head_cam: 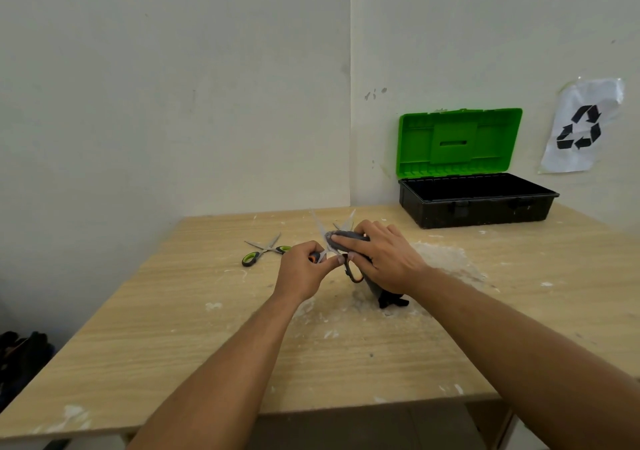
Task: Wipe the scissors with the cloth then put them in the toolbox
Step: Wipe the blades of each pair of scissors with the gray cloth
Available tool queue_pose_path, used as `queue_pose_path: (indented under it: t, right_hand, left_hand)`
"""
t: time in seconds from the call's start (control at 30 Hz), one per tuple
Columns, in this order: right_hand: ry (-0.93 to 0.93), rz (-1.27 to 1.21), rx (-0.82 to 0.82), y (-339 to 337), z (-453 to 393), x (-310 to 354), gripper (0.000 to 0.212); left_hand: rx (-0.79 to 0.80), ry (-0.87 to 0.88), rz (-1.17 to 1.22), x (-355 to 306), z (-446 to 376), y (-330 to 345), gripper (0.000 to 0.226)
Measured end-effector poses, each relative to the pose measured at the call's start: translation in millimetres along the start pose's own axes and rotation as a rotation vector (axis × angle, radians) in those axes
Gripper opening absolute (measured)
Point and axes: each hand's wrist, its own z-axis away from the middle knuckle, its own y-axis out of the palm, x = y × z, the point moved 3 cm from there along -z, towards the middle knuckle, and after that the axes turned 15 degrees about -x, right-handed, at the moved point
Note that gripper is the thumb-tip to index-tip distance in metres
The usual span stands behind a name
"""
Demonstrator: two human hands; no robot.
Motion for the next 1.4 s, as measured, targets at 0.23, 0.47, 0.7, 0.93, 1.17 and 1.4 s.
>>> queue_pose_path:
  t: [0.23, 0.47, 0.7, 0.93, 1.17, 1.4]
  right_hand:
    - [0.037, 0.065, -0.052, -5, -4, -1, 0.046]
    - [0.064, 0.091, -0.110, -9, -10, -11, 0.045]
    - [0.150, 0.141, -0.066, -9, -6, -34, 0.044]
    - [0.362, -0.038, -0.182, -13, 11, -55, 0.043]
    - [-0.018, -0.078, 0.018, -16, 2, -17, 0.044]
    - [-0.194, -0.020, 0.222, -4, 0, 1, 0.041]
  left_hand:
    - [-0.021, 0.020, -0.005, -5, -2, -2, 0.038]
    - [0.007, -0.003, 0.005, -6, 1, -4, 0.041]
    - [0.082, -0.053, -0.060, 2, 3, -2, 0.045]
    - [0.260, -0.179, -0.160, 14, 5, 0, 0.051]
    - [0.339, -0.150, -0.212, 6, -3, 5, 0.049]
    - [0.349, -0.160, -0.199, 8, -6, 2, 0.042]
